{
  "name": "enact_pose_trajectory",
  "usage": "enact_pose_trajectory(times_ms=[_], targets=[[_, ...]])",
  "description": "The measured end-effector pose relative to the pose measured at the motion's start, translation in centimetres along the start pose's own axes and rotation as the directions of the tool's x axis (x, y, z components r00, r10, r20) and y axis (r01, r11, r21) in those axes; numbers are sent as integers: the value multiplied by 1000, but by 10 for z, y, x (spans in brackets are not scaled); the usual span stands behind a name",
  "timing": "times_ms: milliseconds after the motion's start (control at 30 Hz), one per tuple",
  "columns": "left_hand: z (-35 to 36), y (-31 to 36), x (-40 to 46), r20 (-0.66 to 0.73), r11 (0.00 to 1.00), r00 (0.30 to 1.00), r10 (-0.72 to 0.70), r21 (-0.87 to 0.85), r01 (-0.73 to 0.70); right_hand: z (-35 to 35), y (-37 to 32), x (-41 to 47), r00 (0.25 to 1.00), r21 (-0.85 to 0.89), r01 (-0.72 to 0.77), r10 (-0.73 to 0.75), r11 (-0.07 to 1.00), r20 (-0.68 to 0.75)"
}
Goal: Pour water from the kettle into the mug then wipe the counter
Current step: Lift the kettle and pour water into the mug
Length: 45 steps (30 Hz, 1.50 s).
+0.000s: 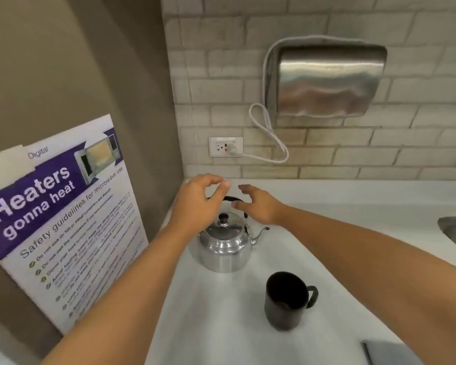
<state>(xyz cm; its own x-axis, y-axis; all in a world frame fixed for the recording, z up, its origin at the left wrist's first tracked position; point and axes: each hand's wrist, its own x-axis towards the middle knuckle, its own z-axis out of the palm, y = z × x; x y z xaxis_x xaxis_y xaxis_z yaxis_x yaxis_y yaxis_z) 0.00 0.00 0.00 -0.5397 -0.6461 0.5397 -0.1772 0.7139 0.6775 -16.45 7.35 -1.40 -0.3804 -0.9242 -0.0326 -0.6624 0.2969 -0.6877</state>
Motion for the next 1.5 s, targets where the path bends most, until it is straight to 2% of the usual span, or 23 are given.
enact_pose_trajectory(times_ms=[133,233,433,533,700,833,967,1067,1167,1367,1500], targets=[[17,-29,10,38,981,983,-181,-60,183,23,-6,24,999,-54,-5,3,999,-32],[32,-52,21,57,959,961,-271,-69,275,25,-2,34,996,38,-12,15,999,-85],[50,-84,25,90,912,908,-409,8,410,25,1,26,998,155,53,-46,986,-52],[54,-85,19,12,879,888,-459,-138,456,21,-2,16,993,180,100,-87,978,-81],[51,-58,20,-146,858,870,-471,-306,412,7,-14,-9,974,153,201,-181,967,-135],[37,-43,10,-216,855,859,-465,-361,372,-14,-1,-54,936,85,262,-231,961,-266],[20,-29,-8,-268,869,850,-453,-346,354,-19,50,-110,937,147,107,-50,983,-345],[8,-17,-23,-304,891,853,-423,-308,333,4,94,-139,939,216,-45,115,975,-325],[-2,-6,-38,-320,898,853,-413,-302,321,35,122,-157,939,304,-124,210,945,-271],[-8,19,-56,-318,910,858,-402,-242,337,65,135,-164,929,345,-147,249,927,-275],[-6,34,-59,-324,952,896,-304,-133,275,69,139,-162,929,313,-133,228,940,-291]])
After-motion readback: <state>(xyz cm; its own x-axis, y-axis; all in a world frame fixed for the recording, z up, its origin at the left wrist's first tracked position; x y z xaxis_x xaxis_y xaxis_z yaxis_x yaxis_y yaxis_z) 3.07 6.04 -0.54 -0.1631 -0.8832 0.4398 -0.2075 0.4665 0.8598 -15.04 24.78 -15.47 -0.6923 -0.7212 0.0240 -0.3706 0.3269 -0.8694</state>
